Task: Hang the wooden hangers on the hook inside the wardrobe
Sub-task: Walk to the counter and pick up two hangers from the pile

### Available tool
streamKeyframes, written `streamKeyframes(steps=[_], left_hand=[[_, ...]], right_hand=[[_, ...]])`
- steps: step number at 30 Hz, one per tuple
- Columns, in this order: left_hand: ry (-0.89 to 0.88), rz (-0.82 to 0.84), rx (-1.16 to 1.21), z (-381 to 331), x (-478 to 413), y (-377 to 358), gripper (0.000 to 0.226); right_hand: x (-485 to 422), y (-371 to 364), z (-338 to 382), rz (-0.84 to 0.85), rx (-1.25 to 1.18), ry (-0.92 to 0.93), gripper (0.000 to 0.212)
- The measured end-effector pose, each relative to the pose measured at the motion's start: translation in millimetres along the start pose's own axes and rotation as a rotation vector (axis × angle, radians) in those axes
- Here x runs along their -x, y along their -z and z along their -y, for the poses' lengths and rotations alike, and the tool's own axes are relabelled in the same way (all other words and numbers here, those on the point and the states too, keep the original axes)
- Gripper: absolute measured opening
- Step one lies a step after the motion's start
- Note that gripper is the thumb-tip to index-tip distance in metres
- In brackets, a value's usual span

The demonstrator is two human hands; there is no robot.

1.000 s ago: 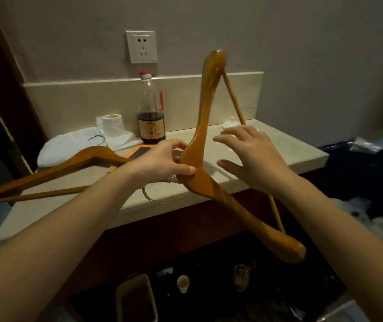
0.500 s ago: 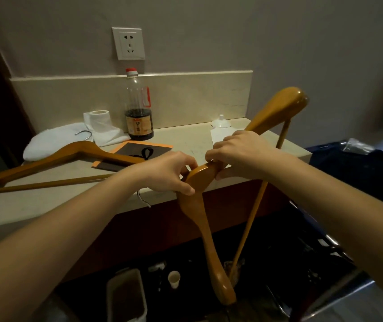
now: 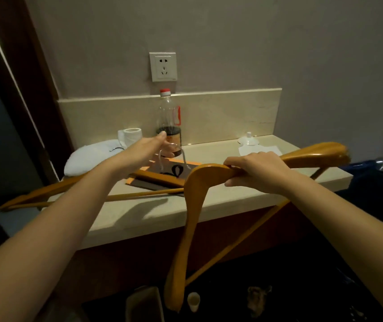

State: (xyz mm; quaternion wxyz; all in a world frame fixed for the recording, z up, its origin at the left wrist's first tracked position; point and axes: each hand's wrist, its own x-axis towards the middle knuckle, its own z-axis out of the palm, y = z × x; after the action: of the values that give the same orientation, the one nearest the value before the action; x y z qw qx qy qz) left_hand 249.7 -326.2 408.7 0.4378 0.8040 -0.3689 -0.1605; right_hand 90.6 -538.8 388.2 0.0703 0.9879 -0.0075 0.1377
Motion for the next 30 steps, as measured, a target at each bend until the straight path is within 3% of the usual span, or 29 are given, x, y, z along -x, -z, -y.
streamKeyframes(steps=[5,10,14,18,23,27,30], left_hand=[[0.056,-0.222,-0.145,69,-28,43,0.030],[0.304,-0.269,-0.485,137,-52,68,0.053],[0.338,-0.295,-0.705,163,-64,71,0.067],[0.299,-0.324,-0.694,174,-71,80,0.079],[0.218,-0.268,-0.666,175,-72,86,0.058],[0.153,-0.271,-0.536,159,-68,85,0.060],[0.191,-0.162,-0.422,144,-57,88,0.059]], right_hand=[[-21,-18,-6,0.050,-0.145,-0.114,0.042],[-35,-36,-2,0.090,-0.295,-0.198,0.041],[-51,-41,6,0.078,-0.454,-0.258,0.030],[-64,-40,13,0.076,-0.550,-0.298,0.021],[-71,-46,16,0.094,-0.610,-0.325,0.022],[-71,-49,19,0.095,-0.658,-0.341,0.021],[-69,-47,23,0.085,-0.654,-0.342,0.023]])
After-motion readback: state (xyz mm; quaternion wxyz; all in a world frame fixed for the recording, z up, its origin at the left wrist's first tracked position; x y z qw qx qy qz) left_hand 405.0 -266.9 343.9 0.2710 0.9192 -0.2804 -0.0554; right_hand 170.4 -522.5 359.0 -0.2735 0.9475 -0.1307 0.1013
